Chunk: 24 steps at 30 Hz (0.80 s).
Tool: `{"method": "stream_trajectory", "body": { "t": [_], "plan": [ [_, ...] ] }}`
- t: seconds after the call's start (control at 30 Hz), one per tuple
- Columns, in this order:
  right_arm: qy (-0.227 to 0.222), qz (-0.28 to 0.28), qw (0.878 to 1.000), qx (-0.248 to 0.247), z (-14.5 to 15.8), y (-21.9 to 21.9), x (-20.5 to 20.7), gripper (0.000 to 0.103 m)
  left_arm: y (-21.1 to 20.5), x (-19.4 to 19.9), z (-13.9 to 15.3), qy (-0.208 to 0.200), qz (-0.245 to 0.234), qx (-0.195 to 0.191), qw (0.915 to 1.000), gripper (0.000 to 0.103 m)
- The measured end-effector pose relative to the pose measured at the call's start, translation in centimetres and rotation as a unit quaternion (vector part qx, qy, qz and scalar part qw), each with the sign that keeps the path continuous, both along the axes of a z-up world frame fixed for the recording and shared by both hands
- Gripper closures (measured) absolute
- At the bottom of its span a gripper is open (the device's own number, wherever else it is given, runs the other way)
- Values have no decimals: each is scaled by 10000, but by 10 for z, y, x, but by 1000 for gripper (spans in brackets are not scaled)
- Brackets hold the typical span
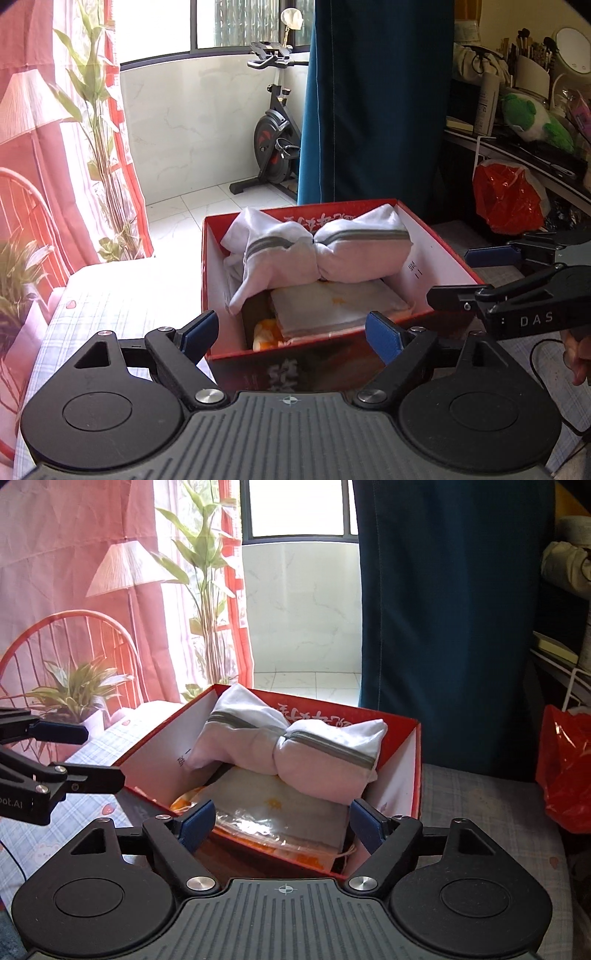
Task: Organize soft objects
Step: 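Move both tools back to the grey mesh item and black cloth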
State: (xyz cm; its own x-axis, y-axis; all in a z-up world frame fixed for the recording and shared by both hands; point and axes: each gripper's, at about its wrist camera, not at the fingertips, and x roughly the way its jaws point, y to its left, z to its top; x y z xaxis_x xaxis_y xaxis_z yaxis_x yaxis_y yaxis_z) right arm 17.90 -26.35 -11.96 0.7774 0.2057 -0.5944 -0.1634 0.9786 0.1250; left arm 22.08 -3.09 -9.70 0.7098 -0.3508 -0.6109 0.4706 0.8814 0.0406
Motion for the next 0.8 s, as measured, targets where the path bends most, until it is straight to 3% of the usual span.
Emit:
{"method": "stream_trajectory", "body": {
  "t": [0.33, 0.57, 0.8],
  "plan": [
    [72, 183, 9994, 275, -40, 17, -79, 30, 28, -68, -43, 297, -33, -252, 9992, 16],
    [430, 255, 9981, 358, -77, 33, -120, 31, 35, -88, -67, 497, -64, -322, 9982, 18],
    [439, 560, 9973, 186, -93, 49, -145, 33, 41, -103, -93, 662, -10, -394, 9970, 24]
  ]
}}
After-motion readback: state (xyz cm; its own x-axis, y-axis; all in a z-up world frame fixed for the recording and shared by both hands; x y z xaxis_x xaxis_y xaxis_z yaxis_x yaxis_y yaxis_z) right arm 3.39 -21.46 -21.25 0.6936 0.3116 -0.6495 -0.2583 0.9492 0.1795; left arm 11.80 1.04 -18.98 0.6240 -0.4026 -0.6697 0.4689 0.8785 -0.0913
